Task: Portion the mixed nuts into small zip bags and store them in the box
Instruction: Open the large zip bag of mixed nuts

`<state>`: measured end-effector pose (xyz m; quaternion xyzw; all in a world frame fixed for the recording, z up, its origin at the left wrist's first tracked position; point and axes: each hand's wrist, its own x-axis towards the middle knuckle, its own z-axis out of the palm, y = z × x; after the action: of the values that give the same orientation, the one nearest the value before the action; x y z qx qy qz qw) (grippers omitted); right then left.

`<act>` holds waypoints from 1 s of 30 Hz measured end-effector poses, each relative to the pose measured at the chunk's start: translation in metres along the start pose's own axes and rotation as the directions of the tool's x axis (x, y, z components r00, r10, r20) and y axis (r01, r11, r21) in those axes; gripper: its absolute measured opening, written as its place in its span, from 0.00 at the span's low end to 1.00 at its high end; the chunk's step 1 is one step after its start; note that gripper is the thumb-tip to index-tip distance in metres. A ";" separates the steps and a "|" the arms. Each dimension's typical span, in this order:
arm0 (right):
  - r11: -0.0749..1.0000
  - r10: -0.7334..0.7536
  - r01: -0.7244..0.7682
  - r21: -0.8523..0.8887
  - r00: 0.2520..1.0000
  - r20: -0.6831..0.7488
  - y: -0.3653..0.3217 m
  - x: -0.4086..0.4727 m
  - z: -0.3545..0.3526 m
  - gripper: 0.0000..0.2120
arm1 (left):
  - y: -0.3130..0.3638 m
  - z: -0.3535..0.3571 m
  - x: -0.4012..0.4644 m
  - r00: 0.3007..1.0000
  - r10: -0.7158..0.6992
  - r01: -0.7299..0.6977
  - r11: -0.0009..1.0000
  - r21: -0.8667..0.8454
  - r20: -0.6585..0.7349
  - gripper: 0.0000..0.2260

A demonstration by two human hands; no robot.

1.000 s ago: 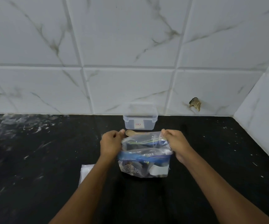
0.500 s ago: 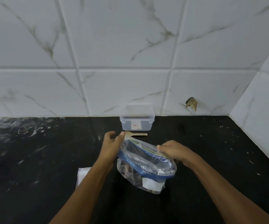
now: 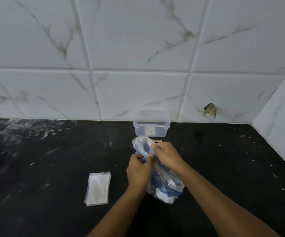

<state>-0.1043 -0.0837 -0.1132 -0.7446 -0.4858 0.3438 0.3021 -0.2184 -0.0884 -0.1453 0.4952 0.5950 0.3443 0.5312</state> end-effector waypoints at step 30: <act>0.936 0.035 -0.005 -0.353 0.996 0.081 0.042 0.023 -0.013 0.15 | 0.000 -0.018 0.006 0.957 -0.117 -0.050 0.835 0.548 0.266 0.26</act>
<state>-0.0652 -0.0784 -0.1435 -0.7762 -0.5445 0.2859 0.1391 -0.2352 -0.0808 -0.1432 0.6606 0.5934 0.0738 0.4539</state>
